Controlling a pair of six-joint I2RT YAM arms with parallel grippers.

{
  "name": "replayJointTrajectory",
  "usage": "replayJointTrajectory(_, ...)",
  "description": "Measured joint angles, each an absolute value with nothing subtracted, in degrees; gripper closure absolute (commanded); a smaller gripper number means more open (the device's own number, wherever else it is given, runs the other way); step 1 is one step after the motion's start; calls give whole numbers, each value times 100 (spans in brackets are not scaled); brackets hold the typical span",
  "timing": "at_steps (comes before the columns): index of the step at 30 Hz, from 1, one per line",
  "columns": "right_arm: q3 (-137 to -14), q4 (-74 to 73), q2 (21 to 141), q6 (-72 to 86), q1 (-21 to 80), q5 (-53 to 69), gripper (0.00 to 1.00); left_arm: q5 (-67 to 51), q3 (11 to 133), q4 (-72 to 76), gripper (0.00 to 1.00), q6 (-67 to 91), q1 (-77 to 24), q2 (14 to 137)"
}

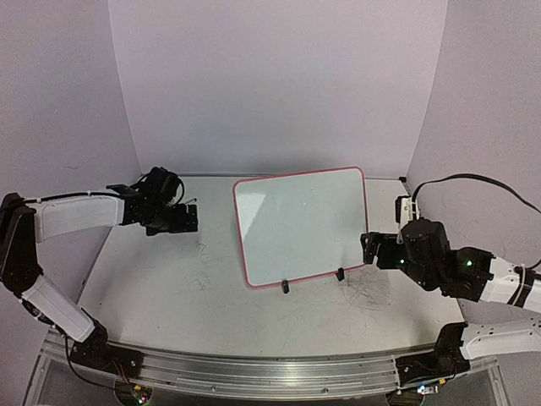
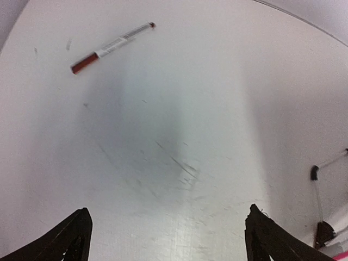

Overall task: Write a sentence on the whiteboard
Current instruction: Pick up the whiteboard marker from the corner of the board.

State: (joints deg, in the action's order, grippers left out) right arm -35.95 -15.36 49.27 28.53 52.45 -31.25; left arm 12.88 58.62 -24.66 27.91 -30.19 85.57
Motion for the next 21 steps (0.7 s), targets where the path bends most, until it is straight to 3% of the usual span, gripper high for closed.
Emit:
replayJointTrajectory(7, -3674, -928, 4699, 2026, 5245, -2942, 2, 798, 7435, -2499, 3, 1093, -1455, 10051)
replayJointTrajectory(14, -3728, -1003, 4071, 1798, 5245, -2236, 2, -285, 9212, -2410, 8, 367, -861, 12131)
replayJointTrajectory(21, -3739, -1389, 3496, 1933, 5242, -1830, 2, -639, 10111, -2423, 29, -201, -941, 13306)
